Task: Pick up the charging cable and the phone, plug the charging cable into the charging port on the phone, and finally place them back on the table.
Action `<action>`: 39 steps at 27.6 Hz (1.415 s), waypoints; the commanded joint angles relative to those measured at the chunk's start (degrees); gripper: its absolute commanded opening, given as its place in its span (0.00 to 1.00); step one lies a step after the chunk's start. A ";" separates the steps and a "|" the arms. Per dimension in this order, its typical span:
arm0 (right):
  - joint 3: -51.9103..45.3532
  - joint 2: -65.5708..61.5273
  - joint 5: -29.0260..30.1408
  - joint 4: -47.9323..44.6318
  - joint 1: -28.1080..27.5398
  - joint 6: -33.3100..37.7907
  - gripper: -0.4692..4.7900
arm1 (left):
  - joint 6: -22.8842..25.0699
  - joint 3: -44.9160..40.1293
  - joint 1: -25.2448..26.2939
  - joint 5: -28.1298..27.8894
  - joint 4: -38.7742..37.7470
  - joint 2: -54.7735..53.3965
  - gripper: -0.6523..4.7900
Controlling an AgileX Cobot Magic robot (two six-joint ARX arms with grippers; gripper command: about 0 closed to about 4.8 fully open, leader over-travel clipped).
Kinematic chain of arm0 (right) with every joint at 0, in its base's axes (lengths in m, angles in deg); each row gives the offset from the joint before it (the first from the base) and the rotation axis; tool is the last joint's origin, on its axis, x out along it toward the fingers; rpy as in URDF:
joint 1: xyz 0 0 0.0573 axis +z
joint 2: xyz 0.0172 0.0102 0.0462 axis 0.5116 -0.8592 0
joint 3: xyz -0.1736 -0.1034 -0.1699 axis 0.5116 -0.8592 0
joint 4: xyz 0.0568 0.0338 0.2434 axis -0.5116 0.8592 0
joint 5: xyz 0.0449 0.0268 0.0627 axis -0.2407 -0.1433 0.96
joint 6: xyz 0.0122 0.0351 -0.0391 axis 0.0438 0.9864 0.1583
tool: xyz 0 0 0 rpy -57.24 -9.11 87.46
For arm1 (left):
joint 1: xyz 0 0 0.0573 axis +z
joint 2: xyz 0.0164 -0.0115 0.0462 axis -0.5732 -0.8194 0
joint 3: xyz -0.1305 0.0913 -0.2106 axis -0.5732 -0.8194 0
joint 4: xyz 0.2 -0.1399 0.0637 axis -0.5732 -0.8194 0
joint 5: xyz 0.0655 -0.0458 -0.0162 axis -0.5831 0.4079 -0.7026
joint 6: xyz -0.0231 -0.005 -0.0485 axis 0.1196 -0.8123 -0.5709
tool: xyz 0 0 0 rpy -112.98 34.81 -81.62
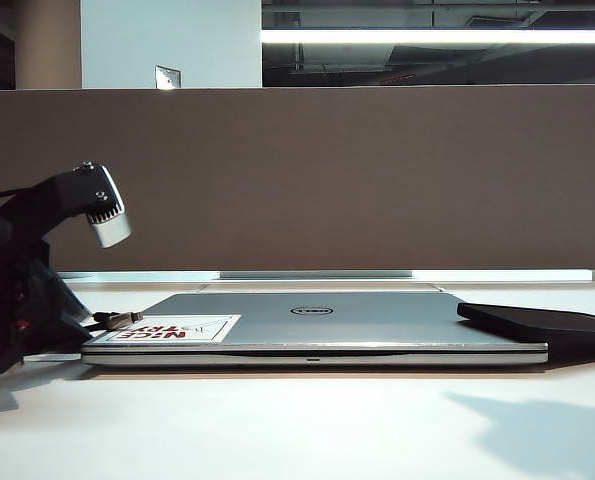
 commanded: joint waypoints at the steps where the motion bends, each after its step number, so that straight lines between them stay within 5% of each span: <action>1: 0.46 0.15 0.11 -1.22 0.02 0.13 0.08 | -0.04 0.09 0.04 0.02 1.01 0.02 0.46; 11: 0.46 0.15 0.11 -1.31 0.02 0.13 0.08 | -0.04 0.09 0.04 0.02 3.21 -1.77 0.45; 18: 0.46 0.15 0.09 -2.78 0.02 0.13 0.08 | -0.55 0.09 0.04 0.02 1.73 -1.79 0.11; 22: 0.46 0.15 -0.07 -2.80 0.00 0.13 0.08 | -3.02 0.09 0.02 0.02 1.70 -1.77 0.11; 39: 0.46 0.15 -0.31 -2.91 -0.07 2.95 0.08 | -29.42 0.11 -0.09 0.02 -0.52 7.61 0.11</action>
